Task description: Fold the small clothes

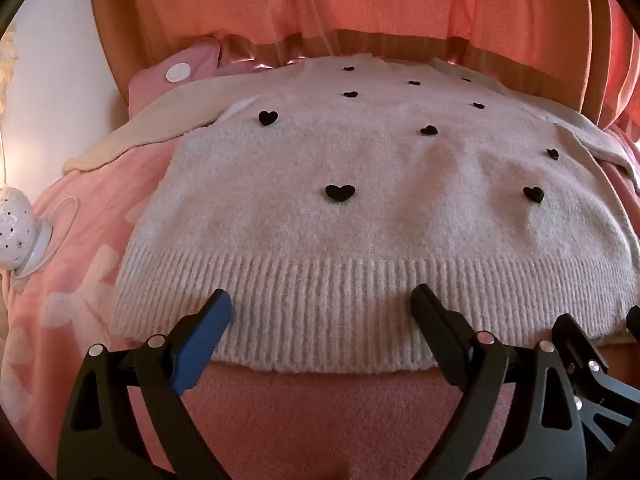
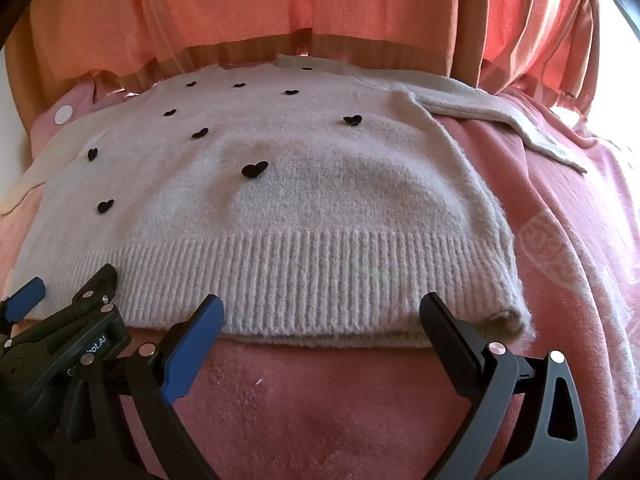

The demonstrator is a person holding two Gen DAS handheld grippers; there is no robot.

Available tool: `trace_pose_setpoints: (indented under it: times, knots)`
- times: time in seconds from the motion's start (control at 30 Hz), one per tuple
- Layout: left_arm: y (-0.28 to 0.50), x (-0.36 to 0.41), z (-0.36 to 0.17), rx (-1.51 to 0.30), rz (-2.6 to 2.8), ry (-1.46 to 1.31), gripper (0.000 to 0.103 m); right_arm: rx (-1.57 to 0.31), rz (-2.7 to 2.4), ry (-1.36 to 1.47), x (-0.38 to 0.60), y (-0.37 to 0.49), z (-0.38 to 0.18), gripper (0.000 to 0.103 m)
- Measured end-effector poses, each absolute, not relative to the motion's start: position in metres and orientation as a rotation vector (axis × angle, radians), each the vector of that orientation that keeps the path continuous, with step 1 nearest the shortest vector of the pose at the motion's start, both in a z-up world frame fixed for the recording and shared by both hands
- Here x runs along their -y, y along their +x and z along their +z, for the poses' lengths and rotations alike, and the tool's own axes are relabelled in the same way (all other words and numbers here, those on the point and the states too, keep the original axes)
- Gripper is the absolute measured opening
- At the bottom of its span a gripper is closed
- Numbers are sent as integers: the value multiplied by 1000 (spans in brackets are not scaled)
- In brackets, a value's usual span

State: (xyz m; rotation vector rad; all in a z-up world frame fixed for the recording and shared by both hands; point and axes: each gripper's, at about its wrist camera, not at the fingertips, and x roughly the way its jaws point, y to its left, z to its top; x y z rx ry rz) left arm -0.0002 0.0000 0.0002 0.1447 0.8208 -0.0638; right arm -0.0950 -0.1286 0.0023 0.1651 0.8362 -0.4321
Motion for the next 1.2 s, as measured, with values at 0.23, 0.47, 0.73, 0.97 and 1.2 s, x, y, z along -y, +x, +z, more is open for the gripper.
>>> trace_pose_setpoints:
  times: [0.23, 0.47, 0.73, 0.97, 1.2]
  knots:
    - [0, 0, 0, -823, -63, 146, 89, -839, -431, 168, 128, -95, 2, 98]
    - [0, 0, 0, -822, -63, 146, 89, -841, -431, 171, 129, -95, 2, 98]
    - [0, 0, 0, -822, -62, 145, 89, -841, -431, 170, 128, -95, 2, 98]
    - [0, 0, 0, -822, -59, 138, 90, -841, -431, 172, 129, -95, 2, 97]
    - [0, -5, 0, -811, -23, 110, 92, -842, -439, 176, 132, -97, -1, 98]
